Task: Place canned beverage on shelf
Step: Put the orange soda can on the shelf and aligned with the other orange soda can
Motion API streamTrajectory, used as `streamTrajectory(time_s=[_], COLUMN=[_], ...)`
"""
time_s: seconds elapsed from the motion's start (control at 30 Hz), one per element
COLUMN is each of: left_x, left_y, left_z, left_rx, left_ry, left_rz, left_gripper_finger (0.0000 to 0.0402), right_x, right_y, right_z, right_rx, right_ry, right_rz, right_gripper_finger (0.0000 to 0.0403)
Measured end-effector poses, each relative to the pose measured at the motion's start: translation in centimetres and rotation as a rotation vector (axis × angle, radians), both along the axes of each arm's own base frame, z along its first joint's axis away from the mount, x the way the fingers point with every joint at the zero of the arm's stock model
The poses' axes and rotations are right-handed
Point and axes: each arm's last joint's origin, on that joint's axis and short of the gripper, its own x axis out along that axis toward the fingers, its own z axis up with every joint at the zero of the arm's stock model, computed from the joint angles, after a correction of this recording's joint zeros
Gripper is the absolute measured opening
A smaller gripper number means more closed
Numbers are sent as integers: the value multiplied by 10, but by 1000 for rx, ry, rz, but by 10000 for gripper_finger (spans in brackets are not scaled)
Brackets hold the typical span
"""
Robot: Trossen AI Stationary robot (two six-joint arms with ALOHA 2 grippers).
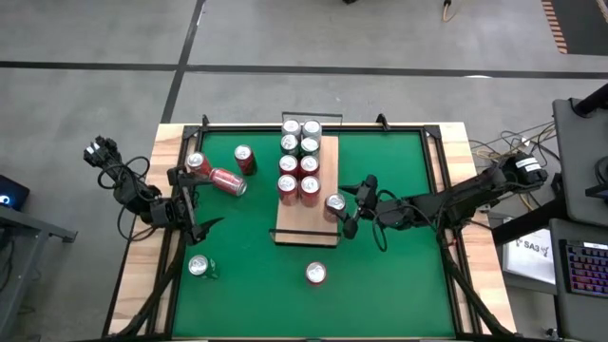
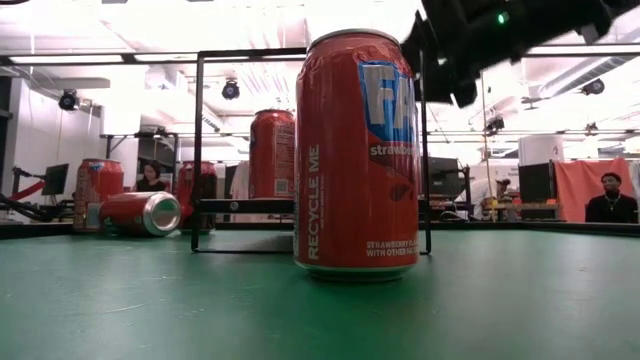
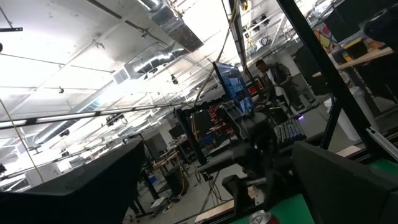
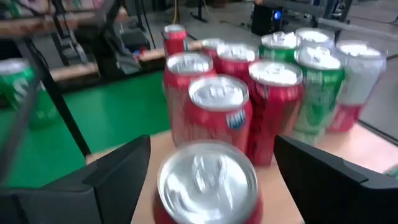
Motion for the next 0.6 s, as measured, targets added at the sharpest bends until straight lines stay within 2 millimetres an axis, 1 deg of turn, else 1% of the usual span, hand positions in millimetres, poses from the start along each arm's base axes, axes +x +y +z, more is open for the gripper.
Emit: streamTrajectory(time_s=[0.07,0.13,0.2,0.27,0.33,0.43,0.5,0.6], left_x=[0,0,0,0,0,1,2,3], left_y=[0,0,0,0,0,-1,-2,-3], left_z=[0,0,0,0,0,-1,-1,-1], left_rx=[0,0,0,0,1,2,8,11], left_ry=[0,0,-1,0,0,5,11,15], left_rz=[0,0,0,0,-1,-2,-3,-2], left_gripper_finger=[394,394,394,394,394,394,394,394], right_x=[2,6,9,12,14,13,12,10], right_y=[1,2,4,4,5,6,6,7], right_z=[12,27,41,55,70,93,105,116], right_rx=[5,12,46,80,108,150,186,246], right_ry=[-24,-4,60,150,219,308,355,419], right_rz=[3,12,19,4,-21,-51,-51,-49], right_gripper_finger=[329,328,321,304,277,223,180,109])
